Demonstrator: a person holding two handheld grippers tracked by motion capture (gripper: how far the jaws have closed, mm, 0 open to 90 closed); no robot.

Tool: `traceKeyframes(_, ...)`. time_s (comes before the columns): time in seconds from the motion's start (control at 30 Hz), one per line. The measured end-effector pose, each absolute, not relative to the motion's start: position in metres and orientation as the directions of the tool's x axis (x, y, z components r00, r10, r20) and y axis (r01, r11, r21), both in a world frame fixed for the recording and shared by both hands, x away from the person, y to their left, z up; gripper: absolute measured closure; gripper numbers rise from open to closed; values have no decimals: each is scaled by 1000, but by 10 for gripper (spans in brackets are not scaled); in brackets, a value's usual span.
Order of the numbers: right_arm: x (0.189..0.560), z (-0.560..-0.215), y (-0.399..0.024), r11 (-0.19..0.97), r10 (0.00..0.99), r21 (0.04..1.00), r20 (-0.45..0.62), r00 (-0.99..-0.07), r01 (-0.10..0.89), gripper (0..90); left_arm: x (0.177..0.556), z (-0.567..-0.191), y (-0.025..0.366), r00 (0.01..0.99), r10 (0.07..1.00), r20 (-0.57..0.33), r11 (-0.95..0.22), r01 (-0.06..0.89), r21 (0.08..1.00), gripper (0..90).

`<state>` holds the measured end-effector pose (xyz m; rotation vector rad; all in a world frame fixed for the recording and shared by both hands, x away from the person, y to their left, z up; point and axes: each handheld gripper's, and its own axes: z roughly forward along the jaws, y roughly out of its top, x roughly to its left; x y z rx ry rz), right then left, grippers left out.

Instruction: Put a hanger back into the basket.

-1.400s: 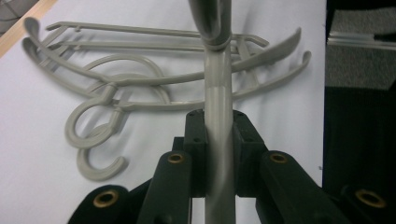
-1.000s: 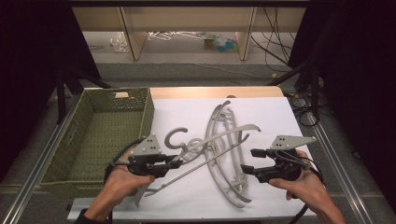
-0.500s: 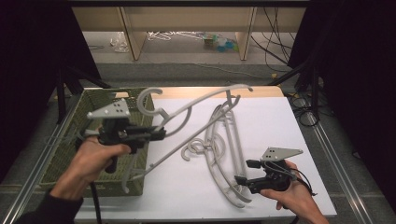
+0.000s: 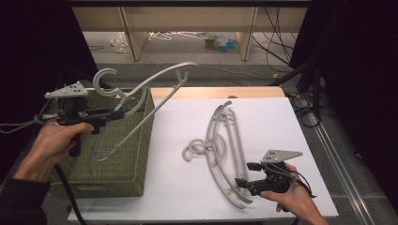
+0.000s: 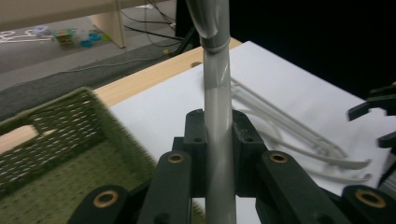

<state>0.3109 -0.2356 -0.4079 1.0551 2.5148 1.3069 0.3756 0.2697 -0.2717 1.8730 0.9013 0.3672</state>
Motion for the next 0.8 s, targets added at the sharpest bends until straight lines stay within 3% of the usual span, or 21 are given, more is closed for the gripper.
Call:
traceKeyframes(0.47,312,-414,-235,391,630,749,206,-749,535,218,388,-302,338,577,814,-71,-247,454,856,789)
traceKeyframes(0.8,313,-415,-235,392,633,746,206,-747,538,218,386,-324,359,548,834,-69,-247,481,841,789)
